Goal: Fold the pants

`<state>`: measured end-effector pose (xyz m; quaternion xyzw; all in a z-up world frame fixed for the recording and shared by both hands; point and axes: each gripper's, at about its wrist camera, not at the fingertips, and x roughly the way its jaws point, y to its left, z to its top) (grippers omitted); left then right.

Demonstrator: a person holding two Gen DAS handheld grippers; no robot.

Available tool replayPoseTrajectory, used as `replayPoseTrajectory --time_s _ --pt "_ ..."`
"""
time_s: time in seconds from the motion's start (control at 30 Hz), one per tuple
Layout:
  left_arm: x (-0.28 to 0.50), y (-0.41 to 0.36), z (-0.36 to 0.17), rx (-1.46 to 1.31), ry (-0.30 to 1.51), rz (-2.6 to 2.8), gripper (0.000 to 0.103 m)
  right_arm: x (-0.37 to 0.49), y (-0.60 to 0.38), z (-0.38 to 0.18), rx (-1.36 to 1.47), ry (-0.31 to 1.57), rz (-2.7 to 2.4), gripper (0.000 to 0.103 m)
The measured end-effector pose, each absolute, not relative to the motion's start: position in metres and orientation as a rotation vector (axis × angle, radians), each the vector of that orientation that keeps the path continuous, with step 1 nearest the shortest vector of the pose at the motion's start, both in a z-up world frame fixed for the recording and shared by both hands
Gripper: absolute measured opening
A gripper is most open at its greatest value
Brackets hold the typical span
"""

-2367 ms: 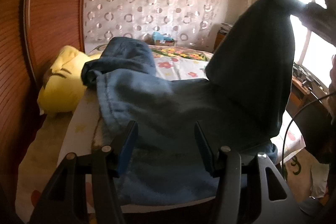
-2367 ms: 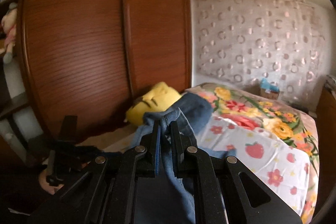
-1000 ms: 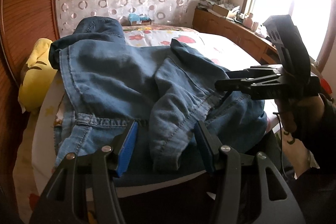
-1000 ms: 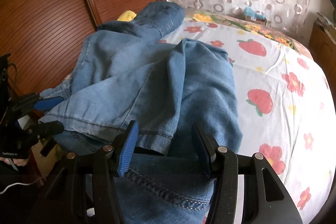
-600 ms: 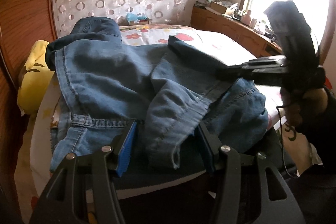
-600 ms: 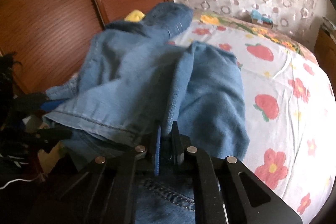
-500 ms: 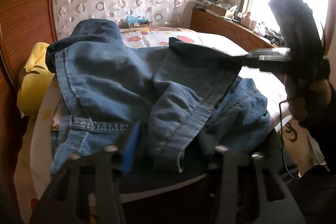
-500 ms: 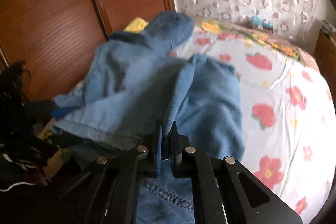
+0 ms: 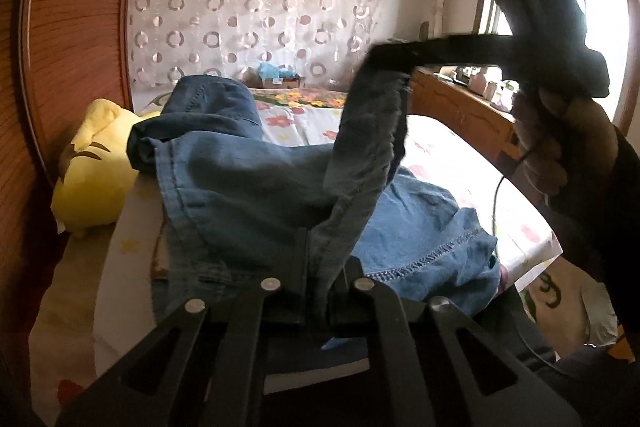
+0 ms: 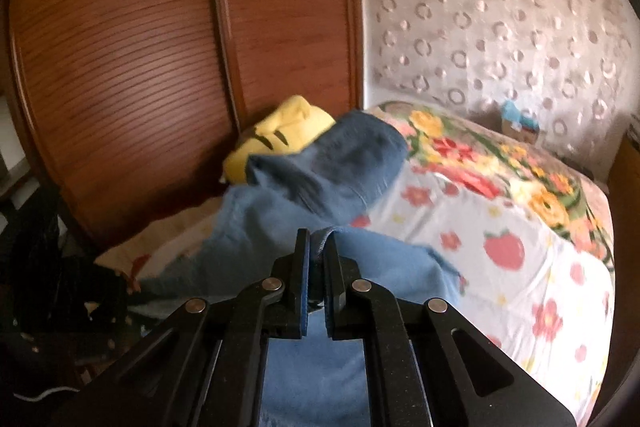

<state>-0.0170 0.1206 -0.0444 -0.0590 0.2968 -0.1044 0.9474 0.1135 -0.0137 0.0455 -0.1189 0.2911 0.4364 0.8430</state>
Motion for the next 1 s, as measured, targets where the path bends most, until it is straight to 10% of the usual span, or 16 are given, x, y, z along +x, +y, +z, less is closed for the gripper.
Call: replayPoseTrajectory --time_s 0.77,0.93,1.0 --pt "-0.018 0.150 -0.080 -0.180 0.688 -0.142 0.009 0.146 0.117 -0.009 -0.359 0.736 0.958 0.003" --pt "-0.021 0.149 -0.078 -0.172 0.689 -0.129 0.012 0.149 0.110 -0.009 -0.339 0.745 0.932 0.045" --pt "-0.022 0.149 -0.073 -0.163 0.679 -0.123 0.014 0.149 0.103 -0.005 -0.318 0.740 0.938 0.047"
